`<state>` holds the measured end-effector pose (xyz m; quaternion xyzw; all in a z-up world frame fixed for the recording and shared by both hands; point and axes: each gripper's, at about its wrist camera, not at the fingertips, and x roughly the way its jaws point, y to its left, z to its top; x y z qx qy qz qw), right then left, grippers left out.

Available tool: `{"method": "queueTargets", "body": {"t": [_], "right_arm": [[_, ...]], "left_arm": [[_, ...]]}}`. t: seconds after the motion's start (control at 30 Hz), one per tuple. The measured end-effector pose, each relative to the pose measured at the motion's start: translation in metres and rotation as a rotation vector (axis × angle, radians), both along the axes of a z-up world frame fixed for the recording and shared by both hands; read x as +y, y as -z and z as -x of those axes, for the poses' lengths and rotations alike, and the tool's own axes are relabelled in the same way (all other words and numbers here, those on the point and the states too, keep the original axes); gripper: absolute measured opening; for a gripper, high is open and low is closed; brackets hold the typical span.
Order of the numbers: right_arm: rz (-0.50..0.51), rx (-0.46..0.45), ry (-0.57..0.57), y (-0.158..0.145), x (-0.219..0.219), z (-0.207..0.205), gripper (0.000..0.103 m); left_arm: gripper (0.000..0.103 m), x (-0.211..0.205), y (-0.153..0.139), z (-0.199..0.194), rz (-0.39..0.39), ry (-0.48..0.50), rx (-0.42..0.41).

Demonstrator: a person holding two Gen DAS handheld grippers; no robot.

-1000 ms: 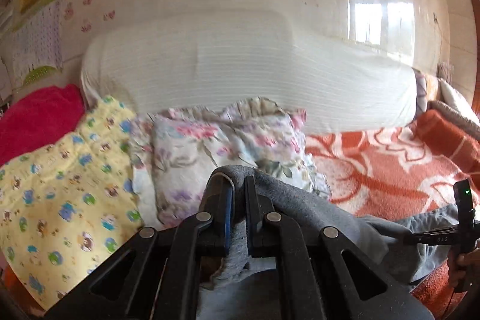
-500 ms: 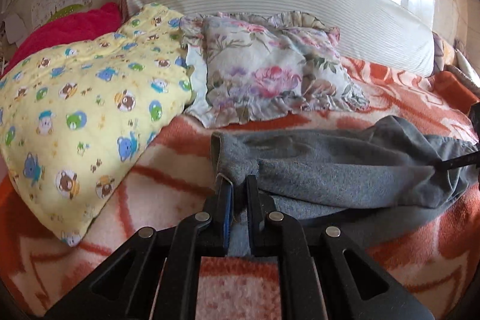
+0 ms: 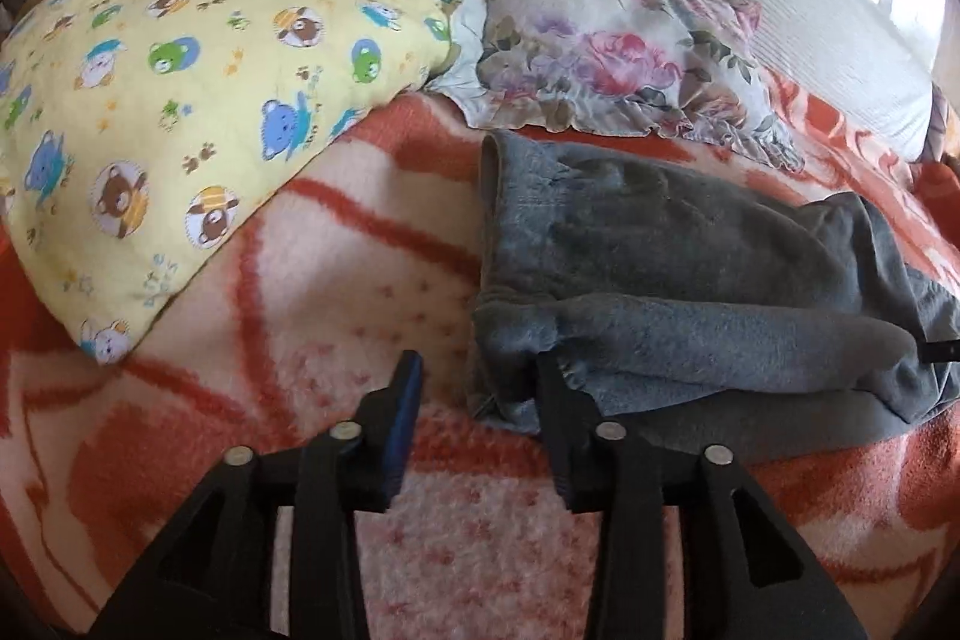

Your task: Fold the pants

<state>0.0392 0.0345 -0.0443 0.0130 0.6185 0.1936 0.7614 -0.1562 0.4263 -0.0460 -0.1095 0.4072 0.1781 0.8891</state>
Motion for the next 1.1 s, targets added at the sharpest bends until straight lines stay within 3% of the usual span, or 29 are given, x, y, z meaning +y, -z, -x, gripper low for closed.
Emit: {"method": "queueTargets", "body": {"t": [0.03, 0.17, 0.27, 0.37, 0.47, 0.53, 0.7, 0.83, 0.97, 1.03, 1.07, 1.1], "right_arm": [[-0.015, -0.009, -0.003, -0.003, -0.001, 0.003, 0.035], [-0.078, -0.077, -0.001, -0.027, 0.002, 0.003, 0.036], [-0.144, -0.104, -0.049, -0.044, 0.034, -0.009, 0.036], [-0.157, -0.146, -0.148, -0.053, 0.086, -0.027, 0.038], [-0.172, -0.165, -0.250, -0.053, 0.147, -0.044, 0.048], [-0.163, -0.183, -0.303, -0.052, 0.182, -0.055, 0.051], [-0.108, -0.217, -0.430, -0.037, 0.261, -0.088, 0.062], [-0.002, -0.250, -0.554, -0.013, 0.306, -0.101, 0.065], [0.053, -0.175, -0.654, 0.027, 0.335, -0.101, 0.065], [0.064, -0.217, -0.660, 0.033, 0.338, -0.092, 0.060], [0.040, -0.209, -0.660, 0.031, 0.337, -0.089, 0.038], [0.006, -0.182, -0.643, 0.027, 0.336, -0.090, 0.003]], "left_arm": [[0.056, 0.001, -0.003, 0.008, -0.002, -0.019, -0.004], [0.063, 0.008, -0.014, 0.035, 0.086, -0.103, -0.015], [0.065, 0.006, -0.016, 0.038, 0.174, -0.148, -0.014], [0.068, 0.002, -0.012, 0.033, 0.339, -0.200, -0.040], [0.068, -0.006, -0.004, 0.025, 0.528, -0.261, -0.079], [0.069, -0.011, 0.001, 0.019, 0.603, -0.321, -0.102], [0.069, -0.011, 0.016, 0.008, 0.695, -0.529, -0.115], [0.071, -0.006, 0.032, -0.007, 0.637, -0.618, -0.070], [0.082, -0.011, 0.029, -0.017, 0.587, -0.648, -0.077], [0.082, -0.015, 0.027, -0.025, 0.525, -0.633, -0.061], [0.062, -0.016, 0.026, -0.028, 0.485, -0.612, -0.064], [0.036, -0.017, 0.026, -0.031, 0.472, -0.579, -0.078]]}}
